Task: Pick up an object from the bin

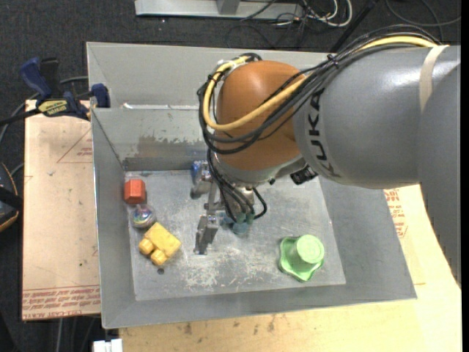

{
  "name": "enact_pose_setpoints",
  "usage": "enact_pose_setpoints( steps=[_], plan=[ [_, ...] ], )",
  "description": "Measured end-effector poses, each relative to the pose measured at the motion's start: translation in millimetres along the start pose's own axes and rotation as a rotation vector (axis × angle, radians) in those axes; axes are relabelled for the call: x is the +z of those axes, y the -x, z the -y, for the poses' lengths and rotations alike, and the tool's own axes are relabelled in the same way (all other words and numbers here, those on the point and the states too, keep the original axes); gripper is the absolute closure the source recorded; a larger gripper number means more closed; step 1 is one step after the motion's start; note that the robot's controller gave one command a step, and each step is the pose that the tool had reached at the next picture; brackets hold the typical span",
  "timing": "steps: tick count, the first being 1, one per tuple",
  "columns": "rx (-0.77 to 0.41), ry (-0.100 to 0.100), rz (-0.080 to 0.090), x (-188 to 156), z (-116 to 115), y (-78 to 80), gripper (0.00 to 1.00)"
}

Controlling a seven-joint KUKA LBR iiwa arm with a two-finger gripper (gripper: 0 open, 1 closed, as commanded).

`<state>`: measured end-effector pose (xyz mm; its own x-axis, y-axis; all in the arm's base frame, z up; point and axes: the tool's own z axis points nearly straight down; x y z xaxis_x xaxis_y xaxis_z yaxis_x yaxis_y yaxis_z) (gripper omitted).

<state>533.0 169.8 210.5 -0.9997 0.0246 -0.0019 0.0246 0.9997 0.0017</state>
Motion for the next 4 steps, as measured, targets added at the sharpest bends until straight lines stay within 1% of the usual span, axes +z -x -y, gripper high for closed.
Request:
enact_pose_setpoints(
  steps=[1, 2, 3, 4],
  plan=[
    [0.026, 0.006, 0.014, 115.1, -48.9, -27.7, 0.0],
    [0.022, 0.0, 0.003, 124.0, -54.7, -23.9, 0.0],
    [0.022, 0.0, -0.002, 126.3, -55.4, -24.8, 1.0],
    [-0.184, 0.002, 0.006, -2.2, -56.3, -30.6, 1.0]
  ],
)
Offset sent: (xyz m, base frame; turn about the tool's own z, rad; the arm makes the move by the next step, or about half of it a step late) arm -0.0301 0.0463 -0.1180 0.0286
